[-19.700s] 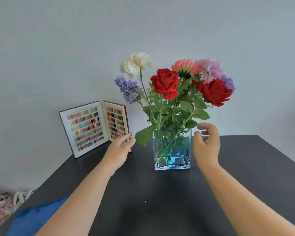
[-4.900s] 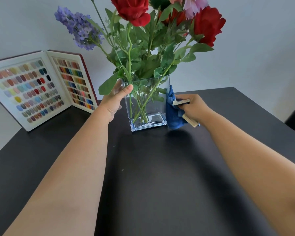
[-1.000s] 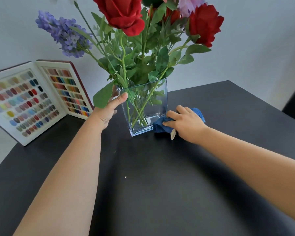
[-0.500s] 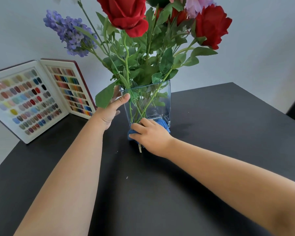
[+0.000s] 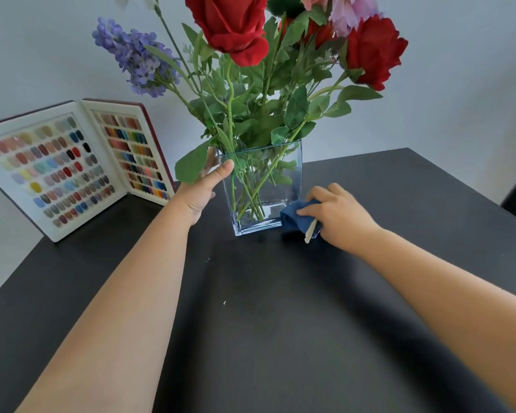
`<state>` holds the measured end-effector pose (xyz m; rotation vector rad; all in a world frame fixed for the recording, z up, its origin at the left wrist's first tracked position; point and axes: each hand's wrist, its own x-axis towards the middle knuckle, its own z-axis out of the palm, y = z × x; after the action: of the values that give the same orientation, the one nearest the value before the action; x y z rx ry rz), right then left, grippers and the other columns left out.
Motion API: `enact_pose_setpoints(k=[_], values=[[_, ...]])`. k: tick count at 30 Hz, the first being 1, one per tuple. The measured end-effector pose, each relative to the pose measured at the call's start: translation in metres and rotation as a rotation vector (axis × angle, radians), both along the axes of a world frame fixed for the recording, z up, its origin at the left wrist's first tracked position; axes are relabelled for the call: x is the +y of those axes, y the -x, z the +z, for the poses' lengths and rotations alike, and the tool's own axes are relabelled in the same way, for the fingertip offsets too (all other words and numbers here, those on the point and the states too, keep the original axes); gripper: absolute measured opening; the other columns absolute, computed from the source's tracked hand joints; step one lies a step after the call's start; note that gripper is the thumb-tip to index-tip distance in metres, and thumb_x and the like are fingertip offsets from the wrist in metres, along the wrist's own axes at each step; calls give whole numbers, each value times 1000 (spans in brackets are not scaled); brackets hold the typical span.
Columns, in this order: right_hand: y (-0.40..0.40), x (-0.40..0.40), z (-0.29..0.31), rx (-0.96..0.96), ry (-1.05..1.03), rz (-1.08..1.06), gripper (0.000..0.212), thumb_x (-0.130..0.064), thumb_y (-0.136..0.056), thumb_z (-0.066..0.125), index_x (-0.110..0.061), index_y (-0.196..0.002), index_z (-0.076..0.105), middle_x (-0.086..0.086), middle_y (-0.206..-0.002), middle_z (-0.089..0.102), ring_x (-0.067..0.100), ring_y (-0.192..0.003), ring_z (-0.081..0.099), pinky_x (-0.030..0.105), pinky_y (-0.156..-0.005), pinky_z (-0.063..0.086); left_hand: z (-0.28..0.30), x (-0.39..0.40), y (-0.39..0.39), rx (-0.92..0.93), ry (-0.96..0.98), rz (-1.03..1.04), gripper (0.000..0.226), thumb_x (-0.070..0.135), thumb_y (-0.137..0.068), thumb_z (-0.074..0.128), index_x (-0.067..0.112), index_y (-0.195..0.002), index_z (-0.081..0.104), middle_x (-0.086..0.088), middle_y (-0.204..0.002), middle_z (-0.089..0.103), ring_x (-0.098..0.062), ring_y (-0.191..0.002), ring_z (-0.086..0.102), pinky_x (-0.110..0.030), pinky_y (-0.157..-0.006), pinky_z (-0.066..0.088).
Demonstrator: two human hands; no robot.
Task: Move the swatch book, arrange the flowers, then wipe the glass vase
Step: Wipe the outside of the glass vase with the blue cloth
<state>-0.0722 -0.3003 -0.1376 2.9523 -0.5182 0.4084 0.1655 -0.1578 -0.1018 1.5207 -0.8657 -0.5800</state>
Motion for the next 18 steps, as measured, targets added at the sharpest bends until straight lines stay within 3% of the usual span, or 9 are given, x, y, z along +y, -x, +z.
enact_pose_setpoints(k=[2, 5, 7, 9, 11, 15, 18], values=[[14, -3, 11, -260, -281, -44, 51, 4, -74, 62, -25, -116, 70, 1, -114, 56, 26, -95, 47, 28, -83, 41, -2, 5, 4, -52, -51, 33, 99, 86, -56, 61, 47, -144, 38, 10, -154, 37, -19, -142, 31, -55, -113, 27], [33, 4, 28, -590, -753, -127, 55, 8, -74, 54, -34, -105, 73, -12, -102, 63, 10, -93, 59, 4, -76, 40, -6, 18, 13, -75, -80, 123, 108, 94, -48, 57, 45, -142, 38, 10, -150, 41, -19, -140, 35, -53, -113, 28], [36, 17, 33, -752, -1160, -105, 44, 3, -82, 58, -34, -103, 73, -8, -99, 73, 11, -91, 68, 16, -76, 53, -9, 32, 21, -48, -65, 198, 106, 90, -50, 61, 37, -140, 42, 12, -145, 46, -17, -136, 40, -50, -112, 30], [31, 31, 30, -880, -1675, -159, 26, -5, -84, 63, -22, -103, 71, 6, -93, 75, 27, -84, 72, 48, -73, 58, -14, 48, 30, 5, -51, 257, 85, 78, -65, 66, 32, -133, 46, 13, -138, 53, -15, -128, 50, -48, -109, 35], [22, 50, 25, -861, -2056, -279, 23, -13, -85, 64, -10, -108, 66, 15, -96, 74, 38, -83, 71, 62, -69, 54, -18, 64, 44, 72, -88, 226, 66, 62, -82, 63, 32, -138, 43, 10, -130, 60, -14, -114, 62, -43, -101, 43], [-10, 103, 19, -734, -2352, -200, 37, -33, -90, 58, -6, -113, 67, 16, -102, 73, 35, -91, 70, 46, -72, 58, -25, 100, 71, 413, -168, 3, 64, 63, -76, 62, 29, -128, 52, -5, -116, 72, -23, -100, 71, -43, -90, 52], [-30, 140, 21, -651, -2507, -93, 49, -50, -89, 56, -10, -115, 67, 17, -104, 72, 35, -92, 70, 44, -73, 58, -29, 127, 78, 537, -123, -35, 39, 52, -82, 64, 24, -107, 75, -10, -107, 74, -26, -96, 72, -37, -76, 57]])
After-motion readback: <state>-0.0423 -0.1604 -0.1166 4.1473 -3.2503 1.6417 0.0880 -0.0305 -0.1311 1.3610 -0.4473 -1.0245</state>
